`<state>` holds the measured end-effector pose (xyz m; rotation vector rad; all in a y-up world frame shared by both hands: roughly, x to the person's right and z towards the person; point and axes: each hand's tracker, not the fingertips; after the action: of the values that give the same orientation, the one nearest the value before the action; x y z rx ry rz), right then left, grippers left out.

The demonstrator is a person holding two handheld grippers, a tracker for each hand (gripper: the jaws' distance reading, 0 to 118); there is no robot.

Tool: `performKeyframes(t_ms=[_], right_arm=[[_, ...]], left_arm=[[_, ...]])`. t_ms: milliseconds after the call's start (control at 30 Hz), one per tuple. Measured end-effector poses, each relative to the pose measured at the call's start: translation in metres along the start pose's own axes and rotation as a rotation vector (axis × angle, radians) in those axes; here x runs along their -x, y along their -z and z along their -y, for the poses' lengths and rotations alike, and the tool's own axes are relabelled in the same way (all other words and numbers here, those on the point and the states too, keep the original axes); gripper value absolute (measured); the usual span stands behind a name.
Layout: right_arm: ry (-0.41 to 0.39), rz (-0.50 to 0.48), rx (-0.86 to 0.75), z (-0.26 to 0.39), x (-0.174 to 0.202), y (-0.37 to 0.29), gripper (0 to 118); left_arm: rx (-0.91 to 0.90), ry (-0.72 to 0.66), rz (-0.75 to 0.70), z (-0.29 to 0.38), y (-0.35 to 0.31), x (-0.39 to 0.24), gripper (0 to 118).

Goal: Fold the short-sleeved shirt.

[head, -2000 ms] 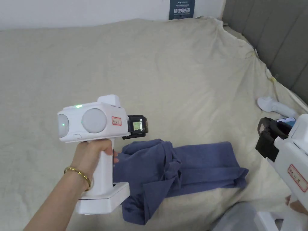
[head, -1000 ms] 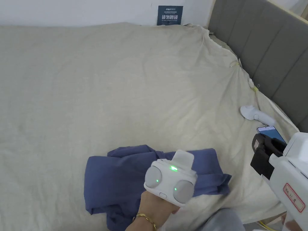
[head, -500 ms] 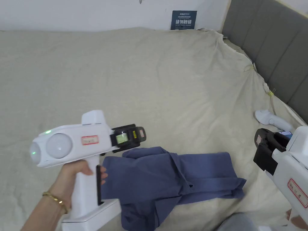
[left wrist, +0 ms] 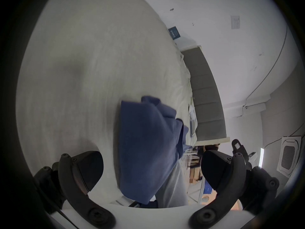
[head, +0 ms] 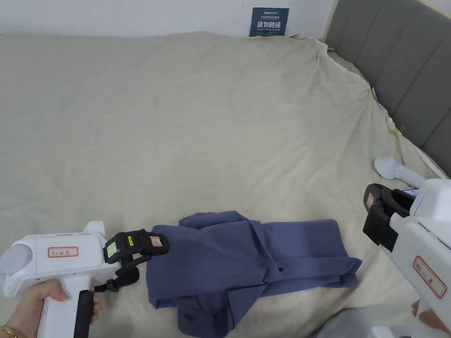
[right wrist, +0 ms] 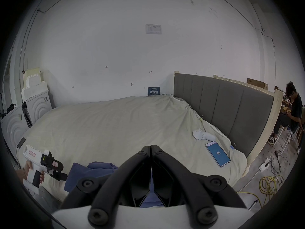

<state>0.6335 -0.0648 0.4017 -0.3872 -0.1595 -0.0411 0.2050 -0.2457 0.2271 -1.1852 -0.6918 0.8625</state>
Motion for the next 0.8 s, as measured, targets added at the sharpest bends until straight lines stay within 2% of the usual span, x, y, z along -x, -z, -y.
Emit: performKeyframes(t_ms=[67,100,133,167,200,267,333,433,500,600,733,800], right_arm=[[0.000,0.004,0.004,0.000,0.000,0.000,0],[0.000,0.006,0.007,0.001,-0.001,0.001,0],[0.001,0.009,0.009,0.001,-0.002,0.002,0],[0.004,0.011,0.013,0.001,-0.002,0.002,0],[0.006,0.013,0.018,0.002,-0.002,0.003,0],[0.009,0.014,0.026,0.002,0.001,0.004,0],[0.007,0.012,0.030,0.003,0.003,0.003,0],[0.003,0.007,0.037,0.006,0.000,0.007,0],[0.002,0.004,0.041,0.007,0.001,0.008,0],[-0.002,-0.005,0.038,0.005,0.003,0.006,0],[-0.021,-0.007,0.032,0.001,0.008,0.005,0],[-0.017,-0.010,0.028,0.000,0.009,0.005,0]], left_arm=[[0.018,0.034,-0.056,0.001,0.008,-0.005,117],[0.011,0.065,-0.038,0.003,0.009,-0.011,116],[0.010,0.083,-0.025,0.003,0.011,-0.016,110],[0.017,0.088,-0.030,0.003,0.014,-0.021,88],[0.018,0.101,-0.048,0.003,0.018,-0.024,73],[0.021,0.179,-0.237,0.006,0.030,-0.032,46],[0.031,0.251,-0.232,0.005,0.025,-0.032,44],[0.021,0.162,-0.214,-0.002,0.018,-0.023,24],[0.013,0.103,-0.247,-0.003,0.019,-0.023,21],[-0.004,0.104,-0.248,-0.001,0.013,-0.031,18],[-0.064,0.062,-0.233,0.000,-0.021,-0.036,16],[-0.113,0.043,-0.298,-0.002,-0.044,-0.035,16]])
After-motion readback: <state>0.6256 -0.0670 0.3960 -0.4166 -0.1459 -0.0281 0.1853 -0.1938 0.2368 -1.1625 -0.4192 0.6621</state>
